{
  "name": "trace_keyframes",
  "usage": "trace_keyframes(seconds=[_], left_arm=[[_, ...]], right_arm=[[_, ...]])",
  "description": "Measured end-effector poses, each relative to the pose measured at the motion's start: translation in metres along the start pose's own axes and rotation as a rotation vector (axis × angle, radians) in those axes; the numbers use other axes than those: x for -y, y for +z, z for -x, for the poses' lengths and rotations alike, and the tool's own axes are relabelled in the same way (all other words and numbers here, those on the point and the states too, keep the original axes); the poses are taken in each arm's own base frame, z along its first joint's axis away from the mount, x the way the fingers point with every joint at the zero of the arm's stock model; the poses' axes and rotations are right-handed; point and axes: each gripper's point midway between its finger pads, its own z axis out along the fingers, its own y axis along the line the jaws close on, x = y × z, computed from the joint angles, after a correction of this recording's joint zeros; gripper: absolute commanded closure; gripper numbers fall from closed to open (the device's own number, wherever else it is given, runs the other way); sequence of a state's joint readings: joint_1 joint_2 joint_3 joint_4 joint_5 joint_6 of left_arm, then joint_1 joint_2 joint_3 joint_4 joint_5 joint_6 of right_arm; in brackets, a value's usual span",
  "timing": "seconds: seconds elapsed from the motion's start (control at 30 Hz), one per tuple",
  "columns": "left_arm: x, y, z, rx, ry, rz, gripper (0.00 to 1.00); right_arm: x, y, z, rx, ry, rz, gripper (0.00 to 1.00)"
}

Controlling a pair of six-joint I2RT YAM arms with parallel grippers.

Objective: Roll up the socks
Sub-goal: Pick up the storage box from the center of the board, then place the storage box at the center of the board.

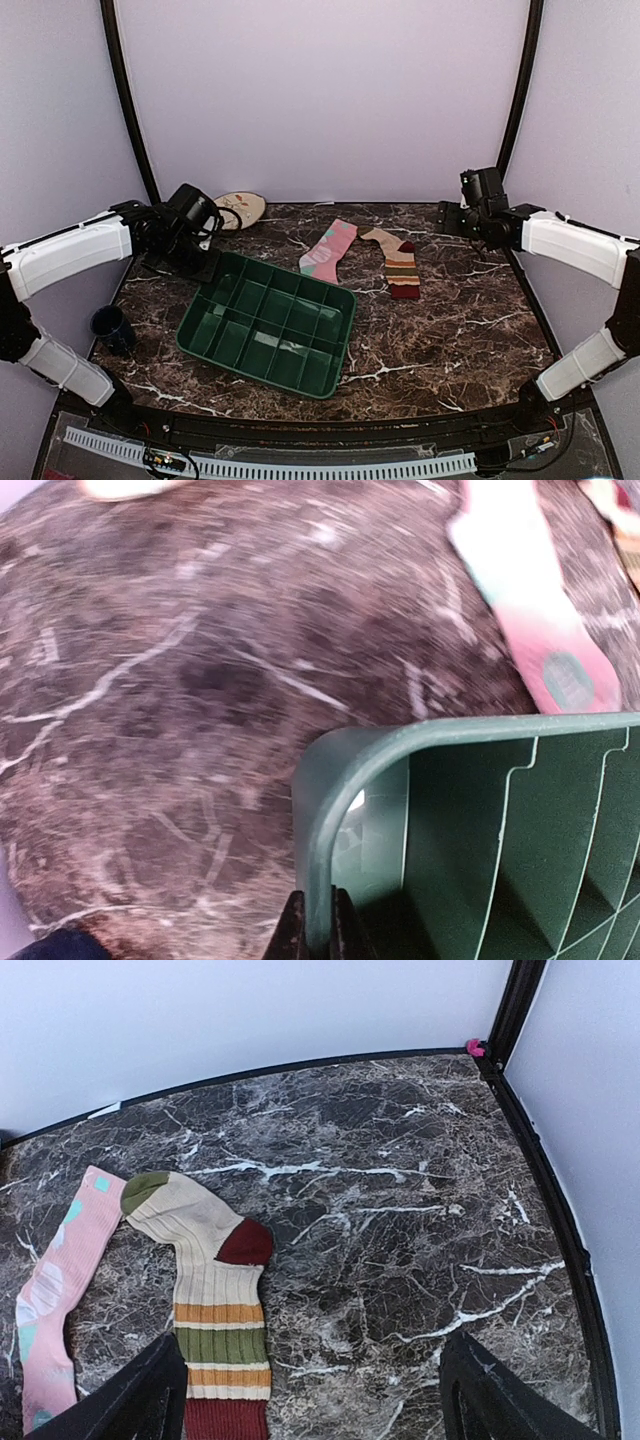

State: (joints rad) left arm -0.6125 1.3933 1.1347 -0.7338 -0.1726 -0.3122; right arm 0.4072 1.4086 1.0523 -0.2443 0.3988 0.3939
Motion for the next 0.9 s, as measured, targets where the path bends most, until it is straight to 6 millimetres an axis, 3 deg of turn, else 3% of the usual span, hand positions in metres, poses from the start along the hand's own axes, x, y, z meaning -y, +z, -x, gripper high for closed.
trace_keyframes(seconds=[0.2, 0.5, 0.77, 0.9], left_arm=[[-0.049, -0.012, 0.025, 0.074, -0.128, 0.105, 1.00], [-0.100, -0.035, 0.035, 0.160, -0.309, 0.161, 1.00], [-0.124, -0.052, 0.038, 0.216, -0.428, 0.167, 1.00], [-0.139, -0.056, 0.029, 0.252, -0.542, 0.172, 1.00]], right_arm=[[-0.020, -0.002, 0.005, 0.011, -0.019, 0.026, 0.16], [-0.044, 0.000, 0.003, 0.002, -0.053, 0.053, 0.16], [-0.069, 0.005, 0.006, 0.001, -0.075, 0.083, 0.16], [-0.086, 0.010, 0.002, -0.011, -0.106, 0.100, 0.16]])
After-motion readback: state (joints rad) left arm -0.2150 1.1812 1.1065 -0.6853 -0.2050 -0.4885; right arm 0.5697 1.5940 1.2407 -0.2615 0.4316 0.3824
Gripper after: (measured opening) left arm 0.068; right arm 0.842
